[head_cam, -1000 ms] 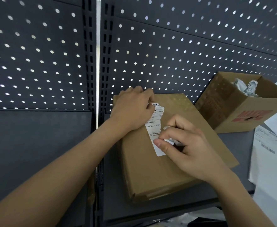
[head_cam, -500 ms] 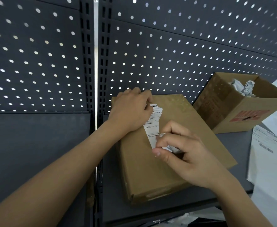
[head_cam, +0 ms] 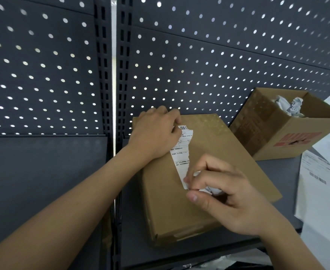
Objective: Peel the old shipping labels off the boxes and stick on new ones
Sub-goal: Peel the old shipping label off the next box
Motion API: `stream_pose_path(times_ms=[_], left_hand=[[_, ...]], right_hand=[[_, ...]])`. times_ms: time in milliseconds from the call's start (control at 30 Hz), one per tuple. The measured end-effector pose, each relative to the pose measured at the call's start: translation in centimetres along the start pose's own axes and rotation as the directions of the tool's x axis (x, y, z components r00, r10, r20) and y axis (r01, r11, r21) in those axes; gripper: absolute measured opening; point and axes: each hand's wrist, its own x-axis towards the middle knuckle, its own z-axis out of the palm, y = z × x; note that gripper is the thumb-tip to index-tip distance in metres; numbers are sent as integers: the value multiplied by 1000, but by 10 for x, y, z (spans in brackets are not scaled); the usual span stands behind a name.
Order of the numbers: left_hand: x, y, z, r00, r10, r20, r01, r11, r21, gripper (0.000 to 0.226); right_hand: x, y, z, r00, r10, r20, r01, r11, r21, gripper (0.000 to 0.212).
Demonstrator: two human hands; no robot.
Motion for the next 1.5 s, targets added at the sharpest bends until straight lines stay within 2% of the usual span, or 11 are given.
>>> stream_pose_path(times_ms=[633, 800, 1033, 1167, 1300, 1333, 1400, 1467, 1500], left_hand=[[0, 0, 0, 1000, 17, -11, -17, 1000, -7, 24], [0, 0, -1, 1000, 13, -13, -12, 1000, 9, 24], [-1, 0, 0, 1000, 15, -20, -15, 1000, 17, 23], [-1, 1, 0, 1000, 10, 3, -11, 1000, 10, 23], [-1, 1, 0, 1000, -2, 8, 2, 1000, -10, 22], [-1, 1, 0, 1000, -5, 8, 5, 1000, -11, 22], [-1, 1, 0, 1000, -5, 11, 5, 1000, -8, 23], [-1, 1, 0, 1000, -1, 14, 2, 1000, -10, 23], [-2, 0, 0, 1000, 3, 14, -3, 1000, -11, 23]], right_hand=[[2, -7, -3, 999, 40, 9, -41, 995, 89, 27], [13, -12, -6, 991, 89, 103, -100, 990, 103, 25], [28, -21, -5, 969, 121, 214, -126, 992, 12, 24], [27, -20, -2, 971, 92, 220, -107, 993, 56, 24], [16, -24, 1, 975, 44, 220, -89, 976, 199, 22], [14, -26, 2, 979, 27, 200, -76, 967, 243, 22], [14, -25, 3, 997, 17, 71, -40, 942, 334, 31], [18, -19, 0, 994, 71, -84, -34, 925, 379, 41], [20, -15, -3, 983, 117, -142, -54, 920, 388, 40]])
